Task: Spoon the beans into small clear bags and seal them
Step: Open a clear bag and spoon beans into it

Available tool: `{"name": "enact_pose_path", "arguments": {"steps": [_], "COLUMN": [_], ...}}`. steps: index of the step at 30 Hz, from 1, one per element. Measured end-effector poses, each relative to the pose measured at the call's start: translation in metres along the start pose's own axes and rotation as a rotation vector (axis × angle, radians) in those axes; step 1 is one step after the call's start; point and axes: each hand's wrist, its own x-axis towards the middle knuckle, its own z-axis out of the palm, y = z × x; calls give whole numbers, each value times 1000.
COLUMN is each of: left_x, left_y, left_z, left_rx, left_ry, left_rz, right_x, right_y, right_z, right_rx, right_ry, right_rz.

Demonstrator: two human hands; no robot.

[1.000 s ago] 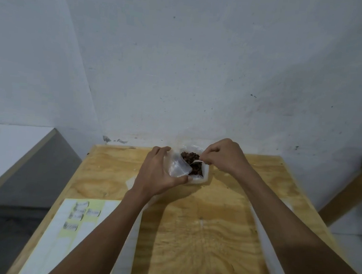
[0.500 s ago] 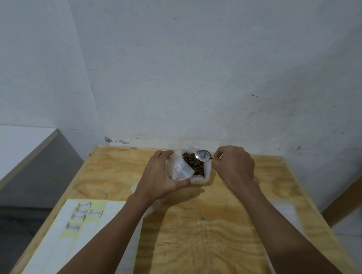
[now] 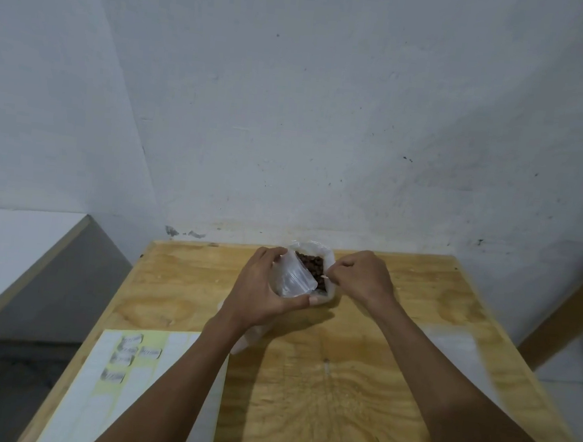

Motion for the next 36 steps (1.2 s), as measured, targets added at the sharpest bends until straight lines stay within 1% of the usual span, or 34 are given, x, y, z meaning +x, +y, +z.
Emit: {"name": "enact_pose_path", "arguments": {"steps": [5, 15, 22, 25, 30, 33, 36], "left_x": [1, 1, 7, 8, 7, 6, 5], "left_y": [-3, -2, 8, 8, 7, 4, 2], "left_z": [-8, -11, -15, -17, -16, -17, -17], "left_rx": [58, 155, 155, 164, 162, 165, 153], "left_ry": [-2, -11, 15, 19, 27, 27, 27], "left_rz": [13, -15, -9, -1, 11, 13, 11], "right_x": [4, -16, -27, -30, -35, -32, -29], "right_y": [2, -19, -23, -20, -11, -4, -3], "right_z": [-7, -39, -50, -52, -54, -51, -43], "right_rx": [34, 99, 36, -7, -52, -74, -121], "right_ry": [-21, -30, -55, -19, 94, 151, 172], "right_rz": [3, -85, -169, -232, -322, -300, -224]}}
